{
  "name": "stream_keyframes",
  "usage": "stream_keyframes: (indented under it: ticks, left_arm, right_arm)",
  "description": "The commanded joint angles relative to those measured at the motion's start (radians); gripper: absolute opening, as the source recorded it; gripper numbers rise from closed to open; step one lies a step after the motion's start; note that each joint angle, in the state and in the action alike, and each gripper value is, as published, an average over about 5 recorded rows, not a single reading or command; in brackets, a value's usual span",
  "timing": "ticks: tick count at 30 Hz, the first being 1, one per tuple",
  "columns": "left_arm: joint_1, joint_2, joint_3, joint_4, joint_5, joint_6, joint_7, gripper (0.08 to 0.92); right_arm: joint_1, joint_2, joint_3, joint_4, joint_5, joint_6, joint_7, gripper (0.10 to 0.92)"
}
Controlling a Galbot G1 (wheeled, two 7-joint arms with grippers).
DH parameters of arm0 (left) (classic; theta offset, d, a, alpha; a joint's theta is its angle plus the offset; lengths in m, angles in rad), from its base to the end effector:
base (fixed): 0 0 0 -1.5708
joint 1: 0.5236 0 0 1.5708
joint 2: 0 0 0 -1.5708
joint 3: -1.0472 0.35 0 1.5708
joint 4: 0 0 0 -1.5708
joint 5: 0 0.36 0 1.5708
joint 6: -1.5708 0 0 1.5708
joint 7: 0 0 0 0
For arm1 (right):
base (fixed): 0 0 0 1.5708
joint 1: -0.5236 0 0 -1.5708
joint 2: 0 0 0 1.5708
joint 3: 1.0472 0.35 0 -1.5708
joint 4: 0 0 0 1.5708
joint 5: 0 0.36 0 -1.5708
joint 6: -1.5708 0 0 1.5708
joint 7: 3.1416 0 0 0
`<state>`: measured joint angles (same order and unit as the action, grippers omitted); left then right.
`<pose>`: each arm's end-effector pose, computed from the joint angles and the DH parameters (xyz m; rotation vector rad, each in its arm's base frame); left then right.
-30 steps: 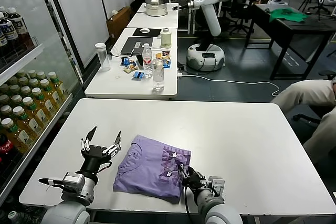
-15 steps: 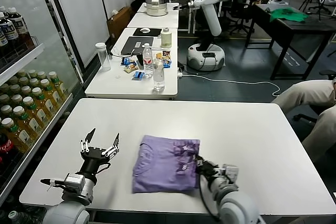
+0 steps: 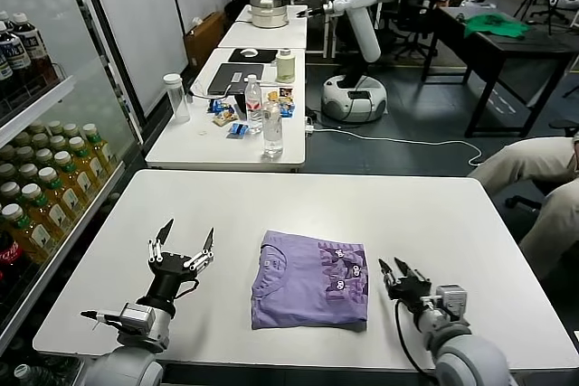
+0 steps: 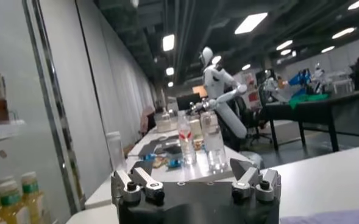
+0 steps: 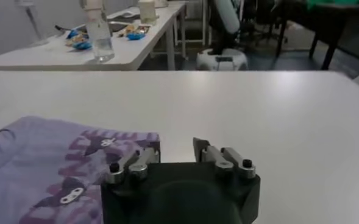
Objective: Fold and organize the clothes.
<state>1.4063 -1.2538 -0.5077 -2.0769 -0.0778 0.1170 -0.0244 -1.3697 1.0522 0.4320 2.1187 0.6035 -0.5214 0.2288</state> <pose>0.2356 0.0499 -0.2682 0.1804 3.0955 0.3297 0.2411 -0.0561 -0.2440 0.2078 -2.7132 -0.0312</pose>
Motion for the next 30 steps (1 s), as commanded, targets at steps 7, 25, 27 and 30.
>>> stream_keyframes:
  ticks: [7, 25, 27, 30]
  left_arm:
    - [-0.009, -0.003, -0.077, 0.034, 0.037, -0.147, -0.007, 0.823]
    - [-0.032, -0.001, -0.052, 0.113, 0.011, -0.198, 0.07, 0.823]
    - [-0.04, 0.005, -0.056, 0.123, -0.007, -0.194, 0.07, 0.823]
    - [-0.047, 0.015, -0.06, 0.129, -0.017, -0.183, 0.071, 0.823]
  right_arm:
    - [0.004, 0.025, 0.122, -0.019, -0.386, 0.165, -0.157, 0.659]
    - [0.085, 0.092, 0.158, -0.079, -0.425, 0.188, -0.175, 0.823]
    - [0.096, 0.093, 0.152, -0.087, -0.429, 0.189, -0.175, 0.823]
    - [0.118, 0.102, 0.137, -0.104, -0.438, 0.205, -0.178, 0.823]
